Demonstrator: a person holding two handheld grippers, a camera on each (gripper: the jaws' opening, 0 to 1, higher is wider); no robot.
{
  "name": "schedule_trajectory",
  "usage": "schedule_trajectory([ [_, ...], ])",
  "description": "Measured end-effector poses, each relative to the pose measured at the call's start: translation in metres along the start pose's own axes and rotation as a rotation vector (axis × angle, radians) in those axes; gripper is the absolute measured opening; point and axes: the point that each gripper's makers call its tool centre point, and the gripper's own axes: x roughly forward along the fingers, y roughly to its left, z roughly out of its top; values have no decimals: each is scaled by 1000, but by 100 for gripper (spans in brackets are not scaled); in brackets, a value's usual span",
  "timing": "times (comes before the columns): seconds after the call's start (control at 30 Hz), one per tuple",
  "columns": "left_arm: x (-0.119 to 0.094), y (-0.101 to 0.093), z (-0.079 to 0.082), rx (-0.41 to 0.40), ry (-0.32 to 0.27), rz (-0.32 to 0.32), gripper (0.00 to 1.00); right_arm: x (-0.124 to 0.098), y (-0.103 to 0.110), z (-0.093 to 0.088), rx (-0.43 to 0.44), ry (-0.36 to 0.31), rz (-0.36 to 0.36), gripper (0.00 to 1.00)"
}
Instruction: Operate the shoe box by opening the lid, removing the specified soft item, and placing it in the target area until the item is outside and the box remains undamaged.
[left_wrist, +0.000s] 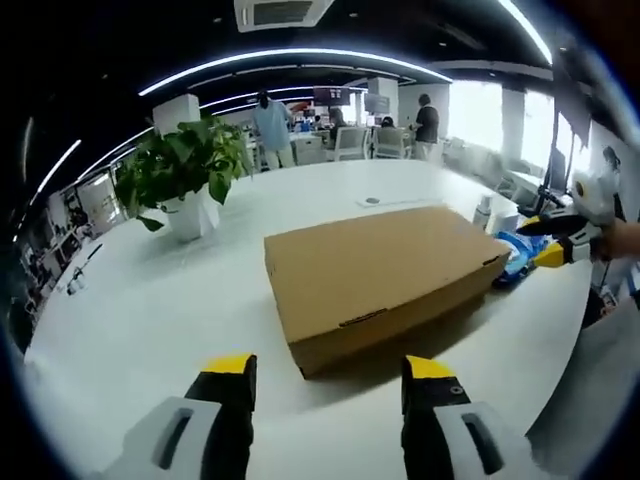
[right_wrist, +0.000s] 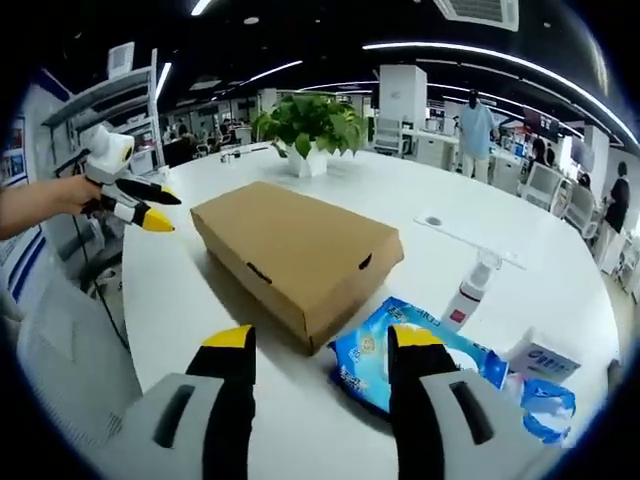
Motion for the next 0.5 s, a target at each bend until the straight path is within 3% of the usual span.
schedule_trajectory([
  [0.3,-32,-25,8,7,-81,-1,79,-47,-15,-11,-16,-25,-108,60],
  [0.5,-50,-36,0,-3,-95,-3,85,-77,-23,-28,-6,-16,-165,68],
])
